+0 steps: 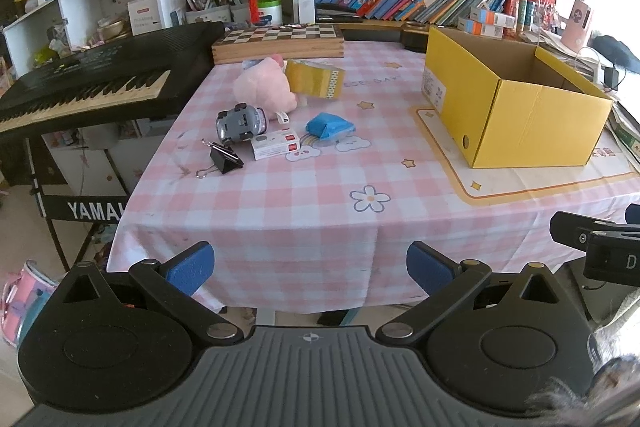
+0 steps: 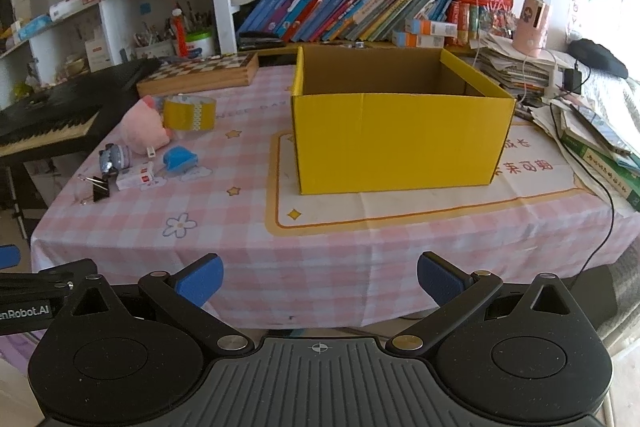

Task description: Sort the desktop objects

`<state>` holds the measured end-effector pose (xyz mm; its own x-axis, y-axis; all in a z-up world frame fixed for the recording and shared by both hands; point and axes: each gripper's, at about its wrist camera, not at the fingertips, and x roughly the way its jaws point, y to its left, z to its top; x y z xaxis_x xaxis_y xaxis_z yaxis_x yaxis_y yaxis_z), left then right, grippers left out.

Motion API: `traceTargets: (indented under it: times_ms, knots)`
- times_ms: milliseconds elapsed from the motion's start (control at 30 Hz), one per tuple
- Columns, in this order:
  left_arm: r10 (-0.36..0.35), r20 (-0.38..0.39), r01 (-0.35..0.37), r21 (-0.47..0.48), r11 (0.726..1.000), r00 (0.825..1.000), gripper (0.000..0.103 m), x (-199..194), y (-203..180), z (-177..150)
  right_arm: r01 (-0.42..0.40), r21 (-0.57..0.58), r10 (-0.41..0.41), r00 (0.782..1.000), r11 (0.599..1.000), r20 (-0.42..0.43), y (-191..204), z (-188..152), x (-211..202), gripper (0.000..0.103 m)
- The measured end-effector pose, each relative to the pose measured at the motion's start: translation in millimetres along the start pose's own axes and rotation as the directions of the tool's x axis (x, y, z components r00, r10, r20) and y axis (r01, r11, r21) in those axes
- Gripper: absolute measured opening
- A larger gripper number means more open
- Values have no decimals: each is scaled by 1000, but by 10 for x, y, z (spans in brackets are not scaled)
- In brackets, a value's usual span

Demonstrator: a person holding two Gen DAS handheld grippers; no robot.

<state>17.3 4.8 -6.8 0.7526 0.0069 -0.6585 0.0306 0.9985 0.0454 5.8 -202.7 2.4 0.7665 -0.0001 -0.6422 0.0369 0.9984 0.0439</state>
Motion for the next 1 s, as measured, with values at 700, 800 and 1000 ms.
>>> traceTargets:
  times_ms: [700,800,1000]
  knots:
    - [-8,-11,8,0,1000,1000,103,28,48,15,-26,-17,26,1000,1000,-2,78,27,18,103]
    - [-10,-12,10,0,1000,1000,103,37,49,18,-27,-26,27,1000,999,0,102,32,14,103]
    - [-11,-11,11,1,1000,1000,103,46,54,8,-31,-30,31,1000,999,3,118,22,6,103]
